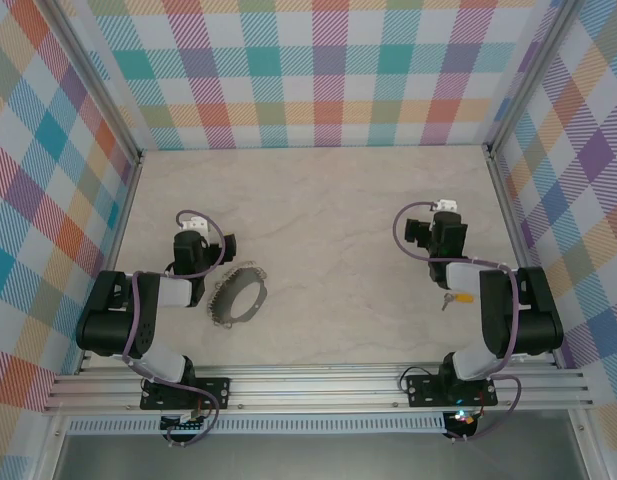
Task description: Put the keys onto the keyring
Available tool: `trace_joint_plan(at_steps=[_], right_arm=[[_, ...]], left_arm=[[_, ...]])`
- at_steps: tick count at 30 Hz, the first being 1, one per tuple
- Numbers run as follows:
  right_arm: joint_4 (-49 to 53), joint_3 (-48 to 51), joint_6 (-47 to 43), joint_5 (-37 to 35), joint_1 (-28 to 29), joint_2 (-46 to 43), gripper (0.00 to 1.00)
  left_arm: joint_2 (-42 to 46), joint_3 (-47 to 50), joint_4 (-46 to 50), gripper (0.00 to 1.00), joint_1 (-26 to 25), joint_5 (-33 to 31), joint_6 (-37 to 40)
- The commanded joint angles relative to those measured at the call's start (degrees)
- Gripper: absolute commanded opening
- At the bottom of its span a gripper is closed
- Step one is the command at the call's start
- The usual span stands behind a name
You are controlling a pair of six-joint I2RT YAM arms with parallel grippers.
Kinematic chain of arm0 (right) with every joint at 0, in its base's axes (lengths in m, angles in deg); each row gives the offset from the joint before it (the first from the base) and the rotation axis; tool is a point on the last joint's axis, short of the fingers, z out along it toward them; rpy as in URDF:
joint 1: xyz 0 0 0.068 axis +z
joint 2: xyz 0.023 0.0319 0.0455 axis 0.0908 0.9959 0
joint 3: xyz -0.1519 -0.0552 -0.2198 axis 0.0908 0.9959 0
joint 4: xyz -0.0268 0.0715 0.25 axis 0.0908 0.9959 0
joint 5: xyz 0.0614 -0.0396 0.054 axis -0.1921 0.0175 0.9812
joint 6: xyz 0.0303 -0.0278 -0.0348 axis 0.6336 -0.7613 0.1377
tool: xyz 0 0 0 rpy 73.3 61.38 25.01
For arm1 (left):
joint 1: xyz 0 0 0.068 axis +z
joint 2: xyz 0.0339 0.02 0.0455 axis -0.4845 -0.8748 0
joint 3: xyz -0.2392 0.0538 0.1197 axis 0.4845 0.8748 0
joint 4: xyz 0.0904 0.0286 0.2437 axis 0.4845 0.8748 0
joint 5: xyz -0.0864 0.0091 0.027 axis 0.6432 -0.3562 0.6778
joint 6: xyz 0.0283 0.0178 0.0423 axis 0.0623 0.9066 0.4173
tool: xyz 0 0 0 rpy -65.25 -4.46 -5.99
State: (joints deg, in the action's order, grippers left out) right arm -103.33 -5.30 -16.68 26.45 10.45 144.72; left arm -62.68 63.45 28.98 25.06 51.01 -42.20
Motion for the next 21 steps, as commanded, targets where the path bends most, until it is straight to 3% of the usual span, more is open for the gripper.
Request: trace_joint_plan(at_steps=[1,11,17,21], right_arm=[[1.1,-1.1,-1.3,-1.0,0.3,0.3,1.0],[-8.9,5.4,-0.7,-1.8,0.3,-2.5,1.0],[-10.5,8.7,-4.8,8.5,0.2,-8.1,1.0],[-7.9,9.3,-4.8,8.2,0.2,-13.5,1.0]], left_arm=[[0.0,-0.1,-2.3,1.0,0.4,0.6,0.5],[0.0,-0.2,-2.3,1.0,0.5,1.1,0.6],[0.1,0.0,-2.4,1.0,0.9,2.7,0.8],[1.4,-1.4,1.0,1.0,0.8,2.7,0.9]])
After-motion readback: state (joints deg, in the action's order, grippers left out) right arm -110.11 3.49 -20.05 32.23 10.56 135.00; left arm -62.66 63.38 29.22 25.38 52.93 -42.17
